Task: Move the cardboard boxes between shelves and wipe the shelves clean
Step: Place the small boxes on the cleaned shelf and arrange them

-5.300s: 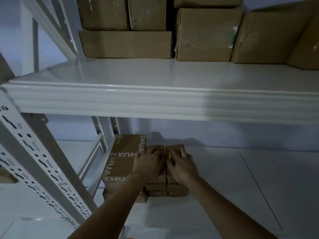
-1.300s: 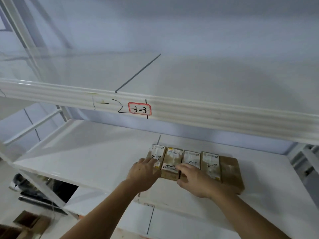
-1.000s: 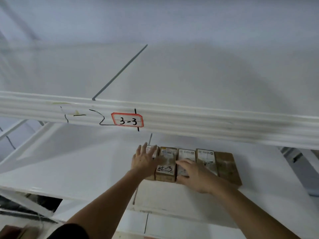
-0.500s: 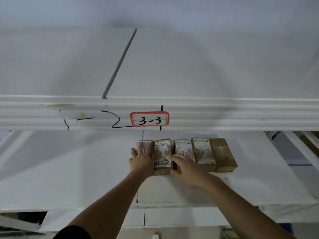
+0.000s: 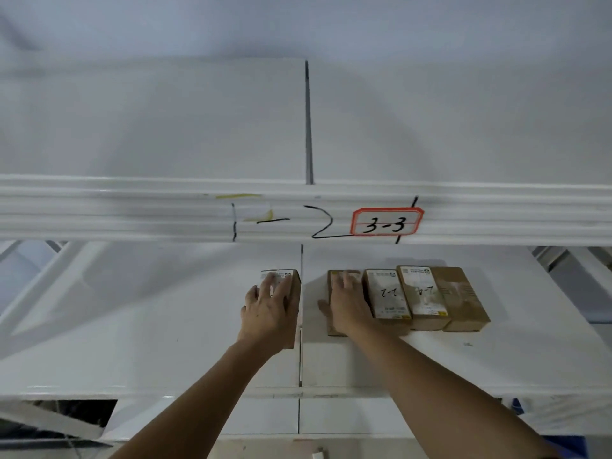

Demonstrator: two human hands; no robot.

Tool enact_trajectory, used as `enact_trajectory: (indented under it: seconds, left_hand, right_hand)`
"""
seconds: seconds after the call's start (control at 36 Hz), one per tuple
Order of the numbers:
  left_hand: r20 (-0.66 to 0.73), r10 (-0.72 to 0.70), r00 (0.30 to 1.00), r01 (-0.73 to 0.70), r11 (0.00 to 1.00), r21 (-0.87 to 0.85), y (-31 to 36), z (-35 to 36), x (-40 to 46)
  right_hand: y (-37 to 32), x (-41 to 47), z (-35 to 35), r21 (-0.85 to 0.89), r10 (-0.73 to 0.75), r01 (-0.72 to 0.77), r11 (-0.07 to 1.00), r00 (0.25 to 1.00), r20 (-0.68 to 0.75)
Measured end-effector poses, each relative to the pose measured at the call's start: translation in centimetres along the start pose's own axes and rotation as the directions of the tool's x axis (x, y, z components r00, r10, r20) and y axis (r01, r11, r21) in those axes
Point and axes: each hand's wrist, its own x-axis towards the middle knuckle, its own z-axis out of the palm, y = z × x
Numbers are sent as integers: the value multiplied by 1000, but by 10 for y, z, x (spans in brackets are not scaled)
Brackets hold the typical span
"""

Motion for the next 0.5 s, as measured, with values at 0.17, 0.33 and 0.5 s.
enact_trajectory:
  seconds: [0.17, 0.33, 0.5]
  left_hand:
    - [-15, -50, 999, 47, 989, -139, -20, -12, -15]
    - [12, -41, 999, 43, 991, -126, -36, -9, -25]
    - [41, -4, 999, 7, 997, -76, -37, -7, -32]
  right_hand:
    - [-1, -7, 23, -93, -84, 77, 993, 994, -69]
    - [0, -13, 27, -15, 15, -16, 1000, 998, -62]
    - [-6, -26, 15, 56, 16, -13, 998, 998, -56]
